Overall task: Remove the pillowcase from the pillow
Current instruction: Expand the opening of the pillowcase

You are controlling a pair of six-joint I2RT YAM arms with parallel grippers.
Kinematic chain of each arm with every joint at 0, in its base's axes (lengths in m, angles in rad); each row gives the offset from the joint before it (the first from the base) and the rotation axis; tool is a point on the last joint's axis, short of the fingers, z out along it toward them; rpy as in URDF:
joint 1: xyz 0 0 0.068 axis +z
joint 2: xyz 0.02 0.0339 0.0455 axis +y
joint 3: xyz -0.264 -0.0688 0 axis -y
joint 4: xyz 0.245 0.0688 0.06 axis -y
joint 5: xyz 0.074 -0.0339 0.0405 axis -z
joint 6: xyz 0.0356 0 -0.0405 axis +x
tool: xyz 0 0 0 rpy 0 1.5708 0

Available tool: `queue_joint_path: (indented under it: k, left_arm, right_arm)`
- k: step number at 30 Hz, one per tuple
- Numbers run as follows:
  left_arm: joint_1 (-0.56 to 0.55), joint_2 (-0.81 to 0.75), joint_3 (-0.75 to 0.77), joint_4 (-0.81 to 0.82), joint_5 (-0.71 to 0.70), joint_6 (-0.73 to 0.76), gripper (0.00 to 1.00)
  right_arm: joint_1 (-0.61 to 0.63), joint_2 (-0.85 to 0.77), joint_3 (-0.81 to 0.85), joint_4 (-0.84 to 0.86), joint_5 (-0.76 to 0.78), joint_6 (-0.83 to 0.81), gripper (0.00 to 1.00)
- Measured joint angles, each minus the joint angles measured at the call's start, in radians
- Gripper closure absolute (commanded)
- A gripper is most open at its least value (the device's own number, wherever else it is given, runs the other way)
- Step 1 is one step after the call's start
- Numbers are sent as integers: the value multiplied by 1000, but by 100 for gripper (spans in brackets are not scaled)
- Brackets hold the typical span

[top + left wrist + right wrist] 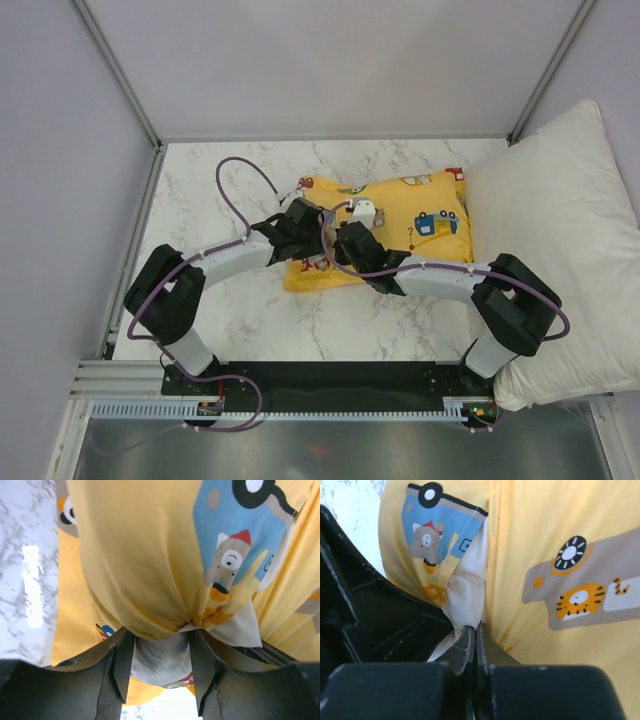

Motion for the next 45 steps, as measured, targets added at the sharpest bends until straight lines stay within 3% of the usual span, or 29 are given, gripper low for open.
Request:
queue_joint_path:
  k: [5, 9, 13, 23, 31, 45]
  left_arm:
    - [45, 8, 22, -18, 10, 65, 42]
    - [74, 4, 24, -20, 26, 117, 24]
    - [90, -32, 11, -24, 14, 161, 17]
    - [18, -343, -127, 29, -198, 161, 20]
    - [-131, -310, -127, -56, -326, 125, 20]
    - [-198, -239, -142, -146, -403, 29, 20]
  right_arm:
    - [12, 35, 38, 0, 11, 14, 100]
    - [17, 37, 41, -3, 11, 23, 100]
    - [25, 37, 41, -7, 21, 37, 100]
    - [105, 32, 38, -38, -21, 86, 100]
    - [105, 31, 37, -39, -27, 108, 100]
    - [104, 31, 37, -56, -23, 123, 100]
